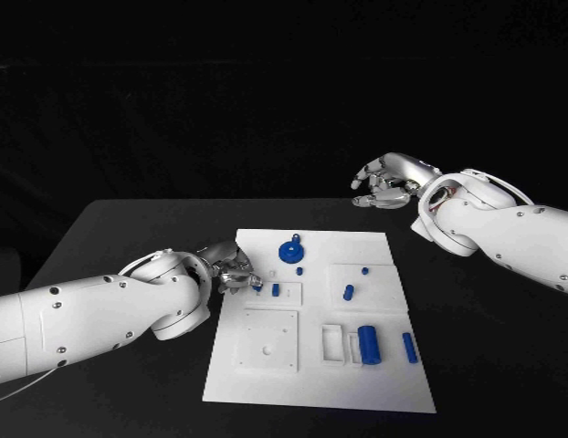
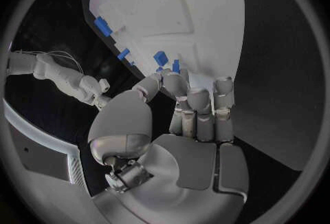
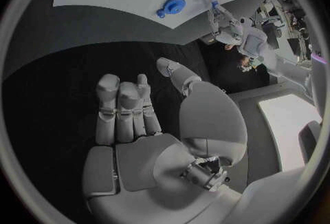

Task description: Assemble the parts on the task board

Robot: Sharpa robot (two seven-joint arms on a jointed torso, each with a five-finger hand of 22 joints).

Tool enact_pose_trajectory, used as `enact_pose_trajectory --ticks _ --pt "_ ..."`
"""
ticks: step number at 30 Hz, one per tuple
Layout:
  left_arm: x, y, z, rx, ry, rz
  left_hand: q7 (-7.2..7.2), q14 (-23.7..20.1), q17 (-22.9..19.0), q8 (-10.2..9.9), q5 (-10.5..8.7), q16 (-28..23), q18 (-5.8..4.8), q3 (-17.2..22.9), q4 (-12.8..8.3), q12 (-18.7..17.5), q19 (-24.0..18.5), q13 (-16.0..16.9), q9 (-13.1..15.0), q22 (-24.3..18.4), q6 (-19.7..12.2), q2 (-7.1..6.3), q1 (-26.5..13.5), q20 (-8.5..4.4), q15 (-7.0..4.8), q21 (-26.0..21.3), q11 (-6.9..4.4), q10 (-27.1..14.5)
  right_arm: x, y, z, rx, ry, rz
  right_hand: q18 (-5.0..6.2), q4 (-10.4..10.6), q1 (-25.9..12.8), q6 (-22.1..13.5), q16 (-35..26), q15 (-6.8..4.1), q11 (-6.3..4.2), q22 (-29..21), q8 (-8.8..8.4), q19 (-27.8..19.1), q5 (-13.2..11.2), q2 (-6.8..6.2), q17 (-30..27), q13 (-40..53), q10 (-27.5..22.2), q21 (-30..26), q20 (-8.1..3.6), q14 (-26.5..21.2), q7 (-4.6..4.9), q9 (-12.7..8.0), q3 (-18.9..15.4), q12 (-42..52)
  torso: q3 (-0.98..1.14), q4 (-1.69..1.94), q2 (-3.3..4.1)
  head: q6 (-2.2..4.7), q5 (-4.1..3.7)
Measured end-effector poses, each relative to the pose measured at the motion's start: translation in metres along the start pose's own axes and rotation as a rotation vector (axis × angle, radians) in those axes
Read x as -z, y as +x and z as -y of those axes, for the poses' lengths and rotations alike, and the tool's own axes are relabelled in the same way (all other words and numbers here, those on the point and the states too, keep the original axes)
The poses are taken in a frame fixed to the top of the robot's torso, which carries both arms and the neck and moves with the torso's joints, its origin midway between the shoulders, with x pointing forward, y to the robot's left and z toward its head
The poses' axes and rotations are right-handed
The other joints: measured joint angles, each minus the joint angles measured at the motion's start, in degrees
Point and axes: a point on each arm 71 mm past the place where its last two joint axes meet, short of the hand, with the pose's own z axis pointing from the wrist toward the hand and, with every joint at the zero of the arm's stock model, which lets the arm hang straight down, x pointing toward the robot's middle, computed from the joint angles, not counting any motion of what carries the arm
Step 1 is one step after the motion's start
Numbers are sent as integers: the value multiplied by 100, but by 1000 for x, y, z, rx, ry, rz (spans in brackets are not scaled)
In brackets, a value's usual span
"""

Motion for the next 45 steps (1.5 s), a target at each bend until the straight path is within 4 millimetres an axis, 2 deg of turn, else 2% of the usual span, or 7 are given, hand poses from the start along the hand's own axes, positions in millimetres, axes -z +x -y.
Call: enact_pose_trajectory --ticks 9,40,45 --pt "0 7 -3 14 -5 -1 0 6 5 -2 21 0 0 -1 1 0 0 0 0 0 0 0 0 0 5 0 0 0 0 0 0 0 1 0 0 0 0 -3 0 0 0 0 0 -2 0 0 0 0 0 0 2 0 8 0 0 0 -3 -2 0 -20 4" --pt "4 10 -3 -22 47 59 -1 28 14 0 8 22 0 -25 8 45 -1 10 0 7 1 0 0 0 25 0 1 -1 1 -1 2 2 4 1 0 16 0 16 0 0 0 0 0 -10 0 0 0 0 0 0 10 0 8 0 -16 0 0 -3 0 -44 25" --pt "5 11 -3 -30 51 58 -1 29 14 -3 8 22 0 -26 9 45 -1 14 0 8 1 -45 46 0 26 0 1 -1 1 -1 2 2 4 1 0 16 0 17 0 0 0 0 0 -10 21 0 0 -4 0 0 11 0 6 0 -16 0 0 -3 0 -46 23"
